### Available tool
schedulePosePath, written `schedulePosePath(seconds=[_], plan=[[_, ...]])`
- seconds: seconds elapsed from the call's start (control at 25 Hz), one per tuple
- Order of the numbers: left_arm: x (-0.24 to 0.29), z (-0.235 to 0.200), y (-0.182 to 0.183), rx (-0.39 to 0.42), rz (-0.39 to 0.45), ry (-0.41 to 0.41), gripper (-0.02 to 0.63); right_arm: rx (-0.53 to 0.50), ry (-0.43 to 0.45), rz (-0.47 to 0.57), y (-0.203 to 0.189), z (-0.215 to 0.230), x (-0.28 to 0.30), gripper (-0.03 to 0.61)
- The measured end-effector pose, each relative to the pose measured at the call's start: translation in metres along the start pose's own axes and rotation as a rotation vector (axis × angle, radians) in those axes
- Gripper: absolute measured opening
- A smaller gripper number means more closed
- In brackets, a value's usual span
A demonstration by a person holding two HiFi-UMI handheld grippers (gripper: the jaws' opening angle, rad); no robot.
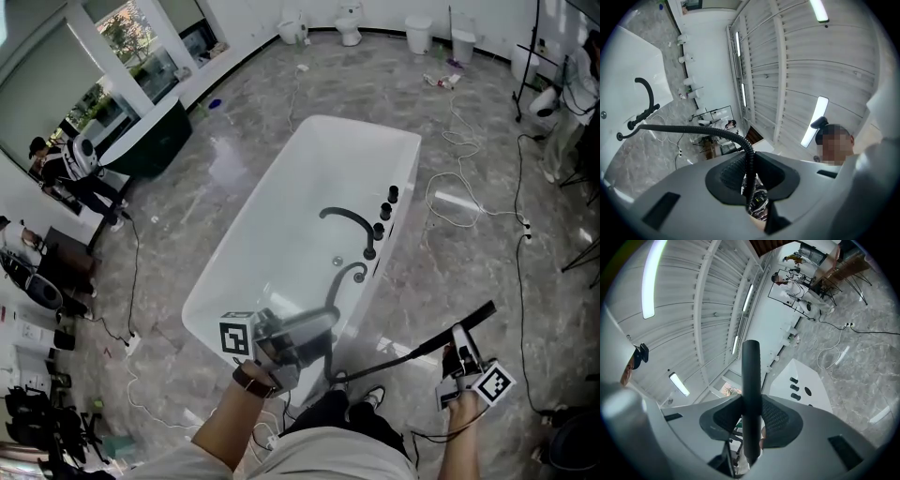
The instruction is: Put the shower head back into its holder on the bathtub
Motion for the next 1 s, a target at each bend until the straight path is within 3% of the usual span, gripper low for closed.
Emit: schedulePosePath(seconds=[0.16,0.32,0.72,1.0], plan=[[0.008,0.016,0.000,-0.050,-0.024,-0.049,0.060,0.015,0.006,-0.007,-0.010,-0.002,-0.002,0.137],[0.017,0.010,0.012,-0.134,0.033,0.025,0.060,0.032,0.006,-0.009,-0.015,0.003,-0.006,0.137],[0.005,0.031,0.040,-0.045,0.165,0.148,0.060,0.039,0.031,-0.011,-0.008,0.008,-0.004,0.137],[-0.007,-0.004,0.058,-0.063,0.213,0.213,0.060,0.037,0.026,-0.035,-0.020,0.010,0.009,0.137]])
Point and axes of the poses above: the fingertips, and each gripper's own axes: x forward along the fingers, z to its right, y out of its top, the point moved 2 cm from there along -x, backward along the fingers, and after that the axes turned 13 degrees about -x, right-handed, at the moved point
